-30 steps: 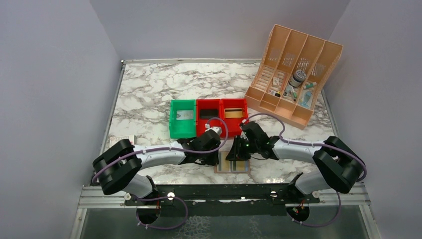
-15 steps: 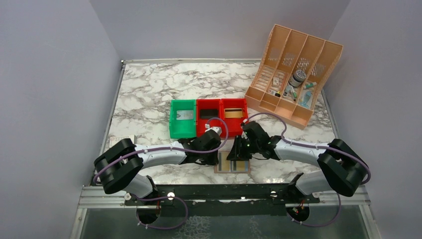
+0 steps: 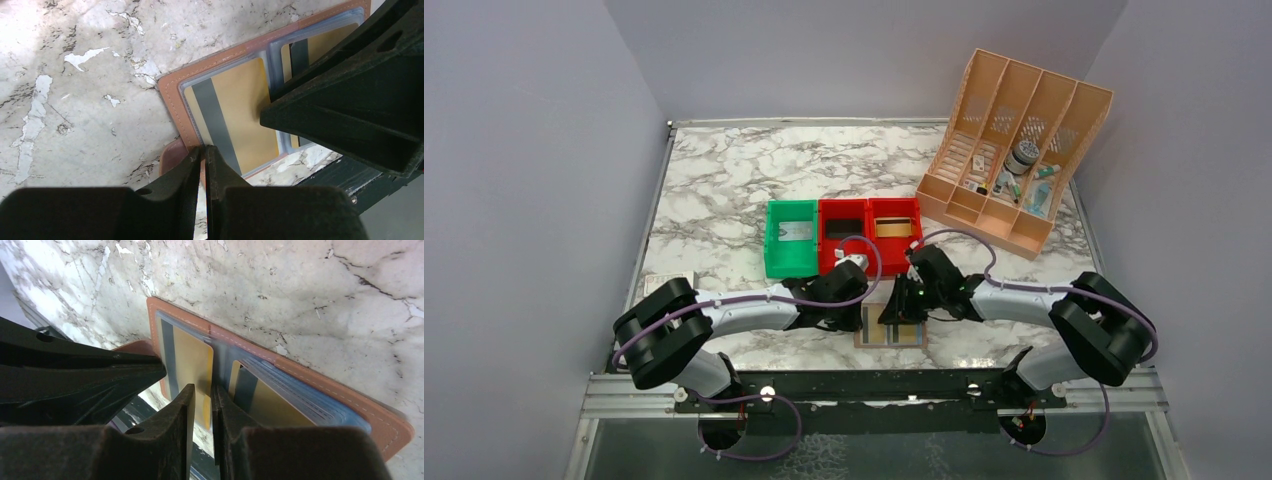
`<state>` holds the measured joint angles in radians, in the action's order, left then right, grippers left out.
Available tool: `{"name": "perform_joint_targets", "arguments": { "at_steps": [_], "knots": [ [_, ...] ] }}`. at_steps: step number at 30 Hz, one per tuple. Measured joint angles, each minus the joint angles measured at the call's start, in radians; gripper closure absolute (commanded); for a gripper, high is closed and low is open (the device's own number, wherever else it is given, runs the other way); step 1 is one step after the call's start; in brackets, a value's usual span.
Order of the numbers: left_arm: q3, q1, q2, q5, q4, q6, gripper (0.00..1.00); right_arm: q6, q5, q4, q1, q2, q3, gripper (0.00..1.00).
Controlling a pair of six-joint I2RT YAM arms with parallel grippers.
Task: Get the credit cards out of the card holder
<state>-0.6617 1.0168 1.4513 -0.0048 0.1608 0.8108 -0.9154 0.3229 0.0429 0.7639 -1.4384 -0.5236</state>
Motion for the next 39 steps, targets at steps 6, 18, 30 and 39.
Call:
{"name": "perform_joint_targets", "arguments": {
  "at_steps": [6, 18, 30, 39],
  "knots": [
    [0.011, 0.000, -0.006, -0.004, -0.010, 0.015, 0.88, -0.033, 0.031, -0.099, -0.007, 0.021, 0.061, 0.89],
    [0.015, 0.000, -0.008, -0.008, -0.015, 0.029, 0.90, -0.066, 0.115, -0.196, -0.040, 0.071, 0.125, 0.99],
    [0.014, 0.000, -0.006, -0.012, -0.014, 0.029, 0.91, -0.018, 0.238, -0.204, -0.120, 0.086, 0.139, 0.96],
    [0.014, 0.000, -0.006, -0.013, -0.014, 0.029, 0.91, 0.034, 0.268, -0.147, -0.170, 0.087, 0.140, 0.95]
  ]
}}
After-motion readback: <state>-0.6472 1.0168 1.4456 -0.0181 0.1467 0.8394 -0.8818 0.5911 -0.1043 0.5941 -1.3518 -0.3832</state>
